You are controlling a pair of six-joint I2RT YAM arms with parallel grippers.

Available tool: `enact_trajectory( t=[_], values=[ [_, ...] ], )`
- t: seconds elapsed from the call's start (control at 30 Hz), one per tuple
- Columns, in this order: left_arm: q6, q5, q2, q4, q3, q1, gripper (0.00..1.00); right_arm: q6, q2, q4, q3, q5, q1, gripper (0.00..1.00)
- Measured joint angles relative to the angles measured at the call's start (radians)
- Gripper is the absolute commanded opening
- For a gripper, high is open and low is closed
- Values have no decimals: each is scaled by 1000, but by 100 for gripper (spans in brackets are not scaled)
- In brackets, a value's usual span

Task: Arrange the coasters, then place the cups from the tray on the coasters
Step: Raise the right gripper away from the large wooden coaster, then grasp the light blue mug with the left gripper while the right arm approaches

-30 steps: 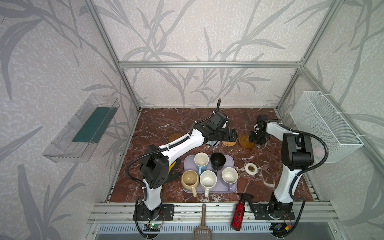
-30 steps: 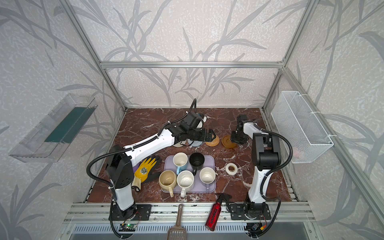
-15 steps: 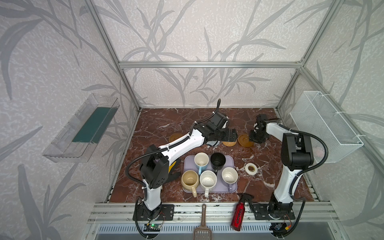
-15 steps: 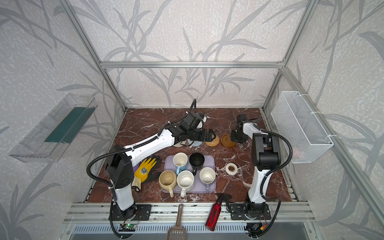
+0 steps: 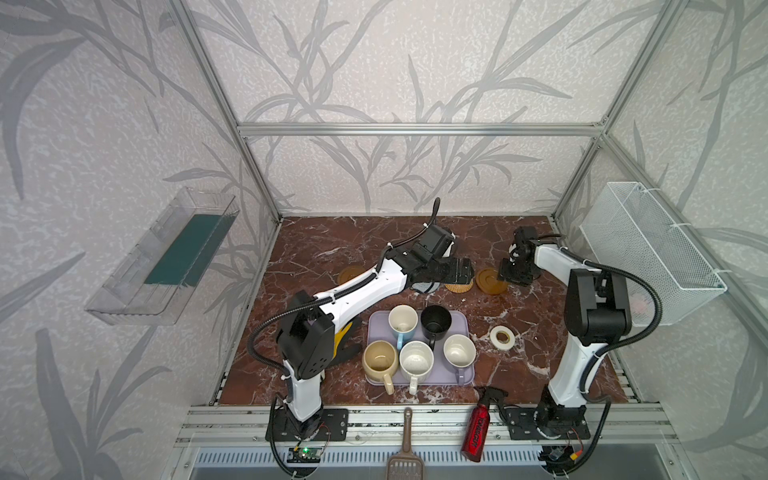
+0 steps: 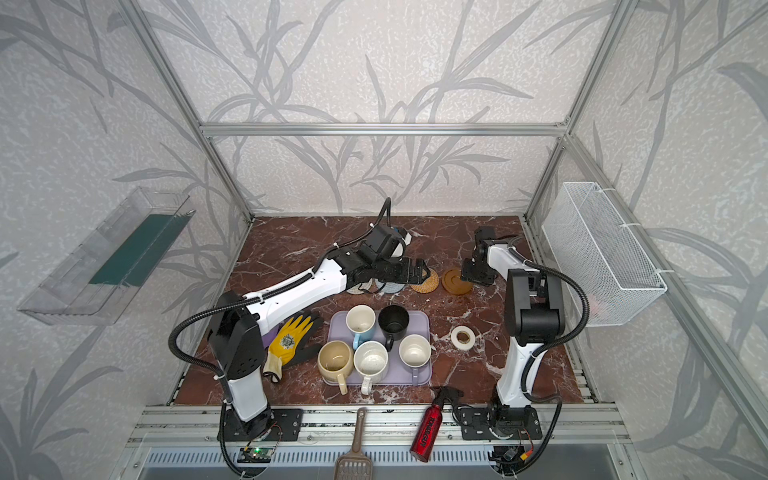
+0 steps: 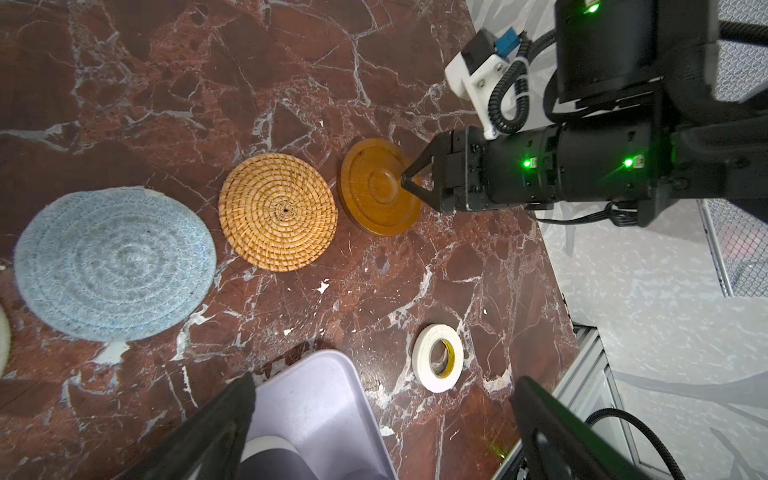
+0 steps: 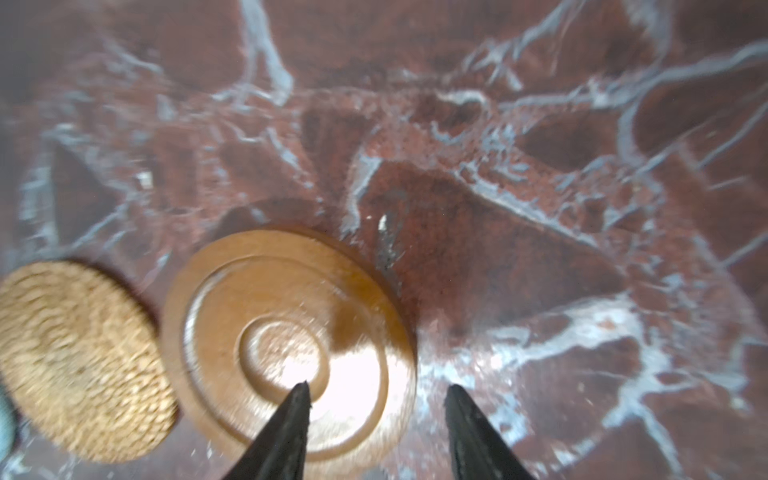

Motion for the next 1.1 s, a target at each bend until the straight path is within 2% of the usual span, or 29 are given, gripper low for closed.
enact_trajectory(
  t=[0.1, 0.27, 0.3, 0.5, 0.63, 0.77, 0.93, 1.1],
  values=[
    [11, -19, -38, -19, 0, 0, 99, 4, -85, -9, -7, -7, 1, 67],
    [30, -58, -134, -54, -7, 0, 99, 10, -234, -27, -31, -13, 13, 91],
    [33, -63, -154, -57, -14, 0, 99, 11, -260, -32, -35, -12, 18, 98],
    [35, -90, -295, -88, -120, 0, 99, 18, -441, -40, -104, -31, 59, 99],
    [36, -117, -395, -134, -195, 0, 99, 63, -604, -34, -184, -100, 63, 99],
    [37, -131, -487, -178, -260, 4, 98, 60, -717, -58, -172, -207, 60, 99],
    [34, -125, -571, -222, -344, 5, 88, 38, -758, -129, -114, -306, 65, 99],
    [26, -116, -602, -252, -435, 5, 72, 13, -846, -53, -279, -447, 51, 99]
  ],
)
